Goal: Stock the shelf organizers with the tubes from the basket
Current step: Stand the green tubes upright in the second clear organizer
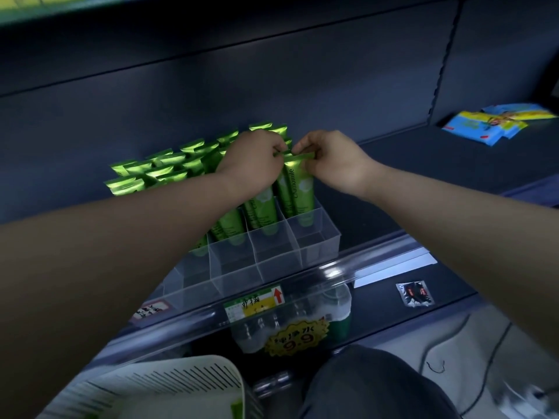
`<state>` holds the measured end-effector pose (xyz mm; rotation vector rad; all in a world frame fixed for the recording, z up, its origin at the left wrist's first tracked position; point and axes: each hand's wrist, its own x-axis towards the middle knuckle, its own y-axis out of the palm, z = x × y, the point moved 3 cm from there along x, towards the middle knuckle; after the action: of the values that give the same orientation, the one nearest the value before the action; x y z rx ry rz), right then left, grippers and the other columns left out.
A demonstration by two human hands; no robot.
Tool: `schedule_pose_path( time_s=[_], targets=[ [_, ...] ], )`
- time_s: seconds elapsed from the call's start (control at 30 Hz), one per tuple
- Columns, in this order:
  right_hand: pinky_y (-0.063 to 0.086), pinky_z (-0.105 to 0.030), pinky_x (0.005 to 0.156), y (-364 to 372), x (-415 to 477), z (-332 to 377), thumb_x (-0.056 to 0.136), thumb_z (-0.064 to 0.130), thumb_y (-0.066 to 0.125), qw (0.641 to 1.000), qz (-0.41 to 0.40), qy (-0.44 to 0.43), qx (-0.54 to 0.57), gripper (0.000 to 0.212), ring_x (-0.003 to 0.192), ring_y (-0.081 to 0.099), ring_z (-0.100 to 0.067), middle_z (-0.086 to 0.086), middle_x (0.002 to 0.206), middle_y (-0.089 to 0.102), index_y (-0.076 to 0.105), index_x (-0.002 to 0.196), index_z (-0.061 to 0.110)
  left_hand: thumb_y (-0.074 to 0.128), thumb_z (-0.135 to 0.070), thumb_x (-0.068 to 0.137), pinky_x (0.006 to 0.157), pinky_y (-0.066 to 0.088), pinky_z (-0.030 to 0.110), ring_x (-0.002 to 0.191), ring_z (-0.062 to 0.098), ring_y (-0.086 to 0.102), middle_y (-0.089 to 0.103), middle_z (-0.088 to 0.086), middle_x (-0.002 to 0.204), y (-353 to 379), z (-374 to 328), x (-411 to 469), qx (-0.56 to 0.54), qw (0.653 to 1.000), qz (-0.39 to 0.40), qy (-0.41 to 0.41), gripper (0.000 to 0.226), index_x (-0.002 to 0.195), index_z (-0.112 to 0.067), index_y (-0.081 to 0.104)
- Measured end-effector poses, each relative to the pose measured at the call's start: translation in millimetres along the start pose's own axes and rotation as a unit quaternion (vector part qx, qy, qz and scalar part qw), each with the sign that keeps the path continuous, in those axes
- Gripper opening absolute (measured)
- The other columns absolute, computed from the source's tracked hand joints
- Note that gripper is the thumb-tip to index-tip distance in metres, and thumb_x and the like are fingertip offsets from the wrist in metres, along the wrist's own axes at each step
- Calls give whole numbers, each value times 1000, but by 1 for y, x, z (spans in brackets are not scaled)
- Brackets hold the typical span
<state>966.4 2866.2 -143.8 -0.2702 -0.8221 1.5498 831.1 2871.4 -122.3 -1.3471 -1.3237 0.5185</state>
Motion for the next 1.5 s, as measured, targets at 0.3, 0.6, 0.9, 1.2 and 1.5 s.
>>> schedule_pose_path(
  time_s=[0.3, 0.6, 0.9, 1.2, 1.5],
  targets=[
    [34, -17, 89, 1, -18, 15, 89, 6, 51, 998, -27, 4, -52, 37, 116, 52, -24, -11, 129, 54, 53, 126, 11, 43, -10, 91, 88, 43, 28, 110, 27, 58, 63, 8, 122, -16, 1, -19, 42, 999, -6, 29, 35, 122, -15, 58],
    [3, -33, 118, 29, -44, 42, 89, 34, 55, 987, 53, -16, -151, 75, 145, -5, -22, -4, 158, -4, 13, 149, 21, 52, -34, 89, 114, 24, 40, 139, 24, 28, 28, 3, 152, -35, 12, -62, 169, 979, 82, 78, 66, 146, -23, 22],
    [-5, -41, 115, 69, -81, 80, 86, 54, 50, 974, 93, -26, -205, 84, 144, -15, -20, 4, 156, -18, 0, 149, 31, 50, -42, 86, 117, 2, 40, 145, 19, 6, 9, 1, 157, -58, 39, -121, 247, 963, 79, 68, 76, 148, -22, 11],
    [-3, -39, 116, 123, -122, 118, 87, 53, 51, 967, 132, -74, -207, 87, 143, -15, -20, 3, 156, -19, -4, 149, 27, 48, -45, 86, 118, 1, 40, 145, 18, 4, 8, 2, 157, -77, 80, -204, 251, 966, 67, 16, 77, 149, -19, 11],
    [-4, -39, 116, 181, -167, 136, 87, 51, 52, 959, 167, -111, -198, 88, 143, -17, -19, 3, 155, -20, -7, 149, 27, 49, -46, 86, 119, 6, 41, 145, 17, 4, 10, 1, 157, -86, 111, -288, 234, 970, 61, -36, 76, 148, -19, 13]
  ],
)
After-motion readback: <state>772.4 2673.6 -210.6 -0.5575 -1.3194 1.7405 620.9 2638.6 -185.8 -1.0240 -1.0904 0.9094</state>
